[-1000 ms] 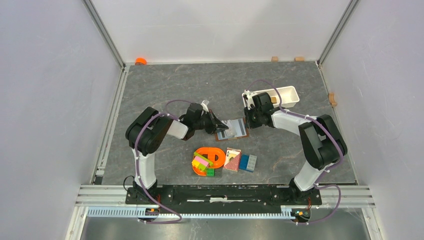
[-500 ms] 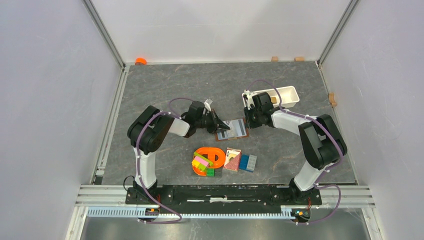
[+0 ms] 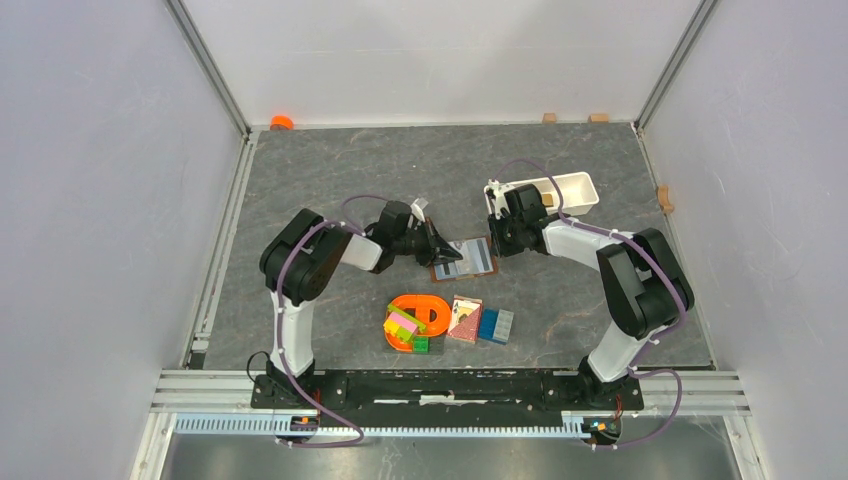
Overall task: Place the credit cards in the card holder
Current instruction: Insert the credit card into the card holder.
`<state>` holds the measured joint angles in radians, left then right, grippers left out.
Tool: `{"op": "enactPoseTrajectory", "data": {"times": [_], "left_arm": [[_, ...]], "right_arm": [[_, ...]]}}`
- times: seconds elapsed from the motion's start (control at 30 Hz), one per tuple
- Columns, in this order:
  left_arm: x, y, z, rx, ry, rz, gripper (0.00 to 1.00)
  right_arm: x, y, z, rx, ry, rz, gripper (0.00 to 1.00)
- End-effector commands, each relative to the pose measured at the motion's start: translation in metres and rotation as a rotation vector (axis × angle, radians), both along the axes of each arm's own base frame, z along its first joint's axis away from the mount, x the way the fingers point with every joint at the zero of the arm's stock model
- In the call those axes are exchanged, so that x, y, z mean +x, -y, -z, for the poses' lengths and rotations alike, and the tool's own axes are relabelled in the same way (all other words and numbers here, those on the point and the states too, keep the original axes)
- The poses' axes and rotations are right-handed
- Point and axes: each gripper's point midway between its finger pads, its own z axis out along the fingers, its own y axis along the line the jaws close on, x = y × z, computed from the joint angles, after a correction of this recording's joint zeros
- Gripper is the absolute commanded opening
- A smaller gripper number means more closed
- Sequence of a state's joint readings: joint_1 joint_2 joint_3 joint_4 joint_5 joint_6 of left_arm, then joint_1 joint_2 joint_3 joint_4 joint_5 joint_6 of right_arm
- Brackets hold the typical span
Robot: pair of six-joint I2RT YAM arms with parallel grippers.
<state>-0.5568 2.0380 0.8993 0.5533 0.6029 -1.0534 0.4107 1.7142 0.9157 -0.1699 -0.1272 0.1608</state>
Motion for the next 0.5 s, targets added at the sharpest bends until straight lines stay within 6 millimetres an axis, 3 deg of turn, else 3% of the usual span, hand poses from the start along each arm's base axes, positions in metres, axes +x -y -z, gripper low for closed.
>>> {"op": "enactPoseTrajectory", "data": {"times": [0.0,0.23,0.33,0.47], "left_arm": [[-0.007,-0.003,0.029,0.062,-0.054,0.010,0.02],[-0.004,0.006,0.030,0.072,-0.047,0.016,0.05],[-0.001,0.004,0.030,0.106,-0.034,0.019,0.12],[0.005,-0.005,0.023,0.197,0.023,0.017,0.29]], "right_arm": [[-0.008,-0.001,0.019,-0.026,-0.053,-0.007,0.22],[-0.008,-0.006,0.017,-0.002,-0.048,-0.017,0.21],[-0.008,-0.004,0.017,-0.013,-0.043,-0.005,0.16],[-0.005,0.005,0.015,-0.050,-0.019,0.026,0.08]]}}
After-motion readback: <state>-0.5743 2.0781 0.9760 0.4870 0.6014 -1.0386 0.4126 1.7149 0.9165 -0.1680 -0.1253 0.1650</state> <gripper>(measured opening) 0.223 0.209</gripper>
